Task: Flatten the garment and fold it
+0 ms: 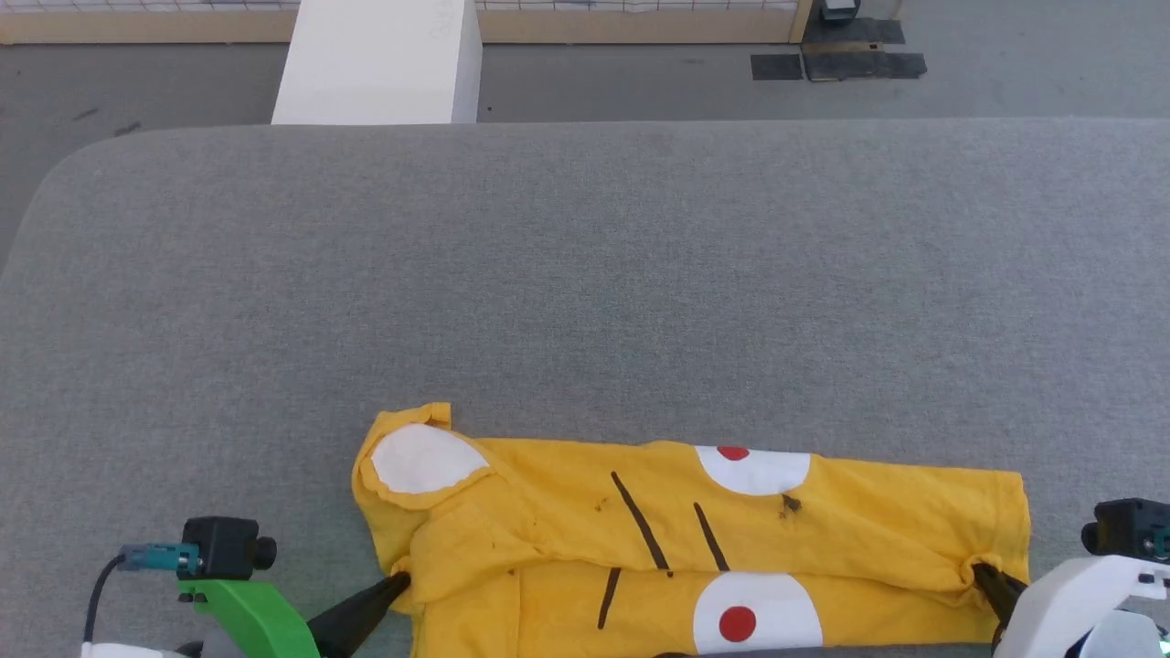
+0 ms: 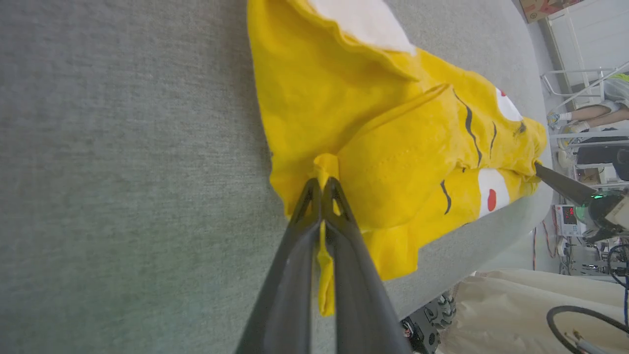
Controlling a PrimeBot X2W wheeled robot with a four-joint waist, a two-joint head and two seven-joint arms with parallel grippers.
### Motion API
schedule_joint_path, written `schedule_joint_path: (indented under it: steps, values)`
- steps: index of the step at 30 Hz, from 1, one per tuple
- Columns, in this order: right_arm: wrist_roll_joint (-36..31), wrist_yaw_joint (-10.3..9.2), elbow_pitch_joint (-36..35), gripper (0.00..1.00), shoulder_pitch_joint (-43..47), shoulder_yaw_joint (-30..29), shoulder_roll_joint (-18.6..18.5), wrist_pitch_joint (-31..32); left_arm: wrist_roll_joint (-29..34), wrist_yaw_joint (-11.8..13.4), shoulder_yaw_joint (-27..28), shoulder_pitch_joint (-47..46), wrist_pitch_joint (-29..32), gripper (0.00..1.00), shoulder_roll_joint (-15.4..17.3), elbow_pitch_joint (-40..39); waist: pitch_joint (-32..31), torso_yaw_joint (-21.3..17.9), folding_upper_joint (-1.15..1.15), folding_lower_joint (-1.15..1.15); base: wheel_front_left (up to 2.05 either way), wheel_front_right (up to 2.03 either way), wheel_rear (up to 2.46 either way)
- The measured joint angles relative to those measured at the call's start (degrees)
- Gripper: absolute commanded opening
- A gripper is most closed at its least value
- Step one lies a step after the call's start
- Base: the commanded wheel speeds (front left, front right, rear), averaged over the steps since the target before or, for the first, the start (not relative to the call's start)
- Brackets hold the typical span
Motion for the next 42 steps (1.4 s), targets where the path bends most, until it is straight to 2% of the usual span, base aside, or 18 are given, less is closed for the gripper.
schedule_joint_path:
  steps: [1,2,3,4,12,16,19,22,24,28,29,31,34,39,42]
  values:
    - [-0.05,0.0,0.91,0.25,-0.37,0.14,0.0,-0.29,0.1,-0.3,0.0,-0.39,-0.01,0.65,-0.55,0.88,0.15,-0.15,0.0,0.0,0.0,0.0,0.0]
    - [-0.07,0.0,1.53,0.47,-0.69,0.25,0.0,-0.68,0.11,-0.47,-0.05,-0.66,-0.01,0.91,-0.88,1.44,0.25,-0.26,0.0,0.0,0.0,0.0,0.0]
    - [-0.21,0.0,2.18,0.65,-1.09,0.29,0.0,-1.0,0.15,-0.68,-0.1,-1.01,-0.02,1.0,-1.24,2.09,0.36,-0.41,0.0,0.0,0.0,0.0,0.0]
    - [-0.38,0.0,2.78,1.0,-1.46,0.26,-0.01,-1.4,0.25,-0.92,-0.13,-1.25,-0.03,1.0,-1.53,2.65,0.44,-0.55,0.0,0.0,0.0,0.0,0.0]
    - [0.23,0.04,3.57,1.0,-2.86,0.29,0.19,-2.45,1.74,-1.33,0.43,-1.98,-2.0,1.0,-2.2,3.72,0.4,-0.87,0.0,0.0,0.0,0.0,0.0]
    - [1.21,0.01,-0.46,1.0,-1.84,-0.93,0.07,0.51,1.86,-1.07,1.51,-1.81,-3.67,1.0,-1.27,1.72,0.25,-0.69,0.0,0.0,0.0,0.0,0.0]
    - [2.87,-0.01,-6.04,1.0,0.24,-1.87,0.04,3.52,2.5,-0.03,2.77,-0.91,-6.06,1.0,0.21,-0.78,0.13,-0.59,0.0,0.0,0.0,0.0,0.0]
    - [5.34,-0.01,-11.56,1.0,1.87,-2.57,0.03,5.52,4.68,1.62,4.8,0.5,-10.58,1.0,1.35,-2.98,-0.03,-0.61,0.0,0.0,0.0,0.0,0.0]
    - [7.4,-0.01,-15.14,1.0,2.81,-3.07,0.03,5.5,7.59,3.89,6.57,1.29,-15.17,1.0,1.76,-3.91,-0.2,-0.65,0.0,0.0,0.0,0.0,0.0]
    - [6.82,-0.01,-20.56,1.0,3.36,-3.49,-0.02,0.3,13.68,8.9,11.31,2.25,-20.84,1.0,0.55,-4.94,-0.39,-0.5,0.0,0.0,0.0,0.0,0.0]
    - [6.14,-0.01,-21.06,1.0,3.54,-3.21,-0.03,-0.98,14.82,9.57,12.52,2.46,-21.09,1.0,-0.12,-5.3,-0.44,-0.47,0.0,0.0,0.0,0.0,0.0]
    - [4.88,-0.01,-21.14,1.0,4.4,-2.09,-0.01,-3.53,17.7,11.52,16.8,3.69,-21.29,1.0,-3.47,-6.21,-0.59,-0.43,0.0,0.0,0.0,0.0,0.0]
    - [3.47,-0.01,-19.58,1.0,6.02,-1.07,0.0,-7.26,25.57,12.59,23.32,5.77,-21.47,1.0,-8.9,-8.5,-0.85,-0.35,0.0,0.0,0.0,0.0,0.0]
    - [0.2,-0.01,-14.35,1.0,7.95,-0.98,0.0,-12.25,40.83,12.68,32.26,9.94,-21.47,1.0,-17.52,-10.95,-1.33,0.03,0.0,0.0,0.0,0.0,0.0]
    - [-0.73,-0.01,-10.66,1.0,8.53,-1.3,0.0,-14.34,49.1,11.17,36.4,12.43,-21.47,1.0,-22.41,-11.77,-1.33,0.43,0.0,0.0,0.0,0.0,0.0]
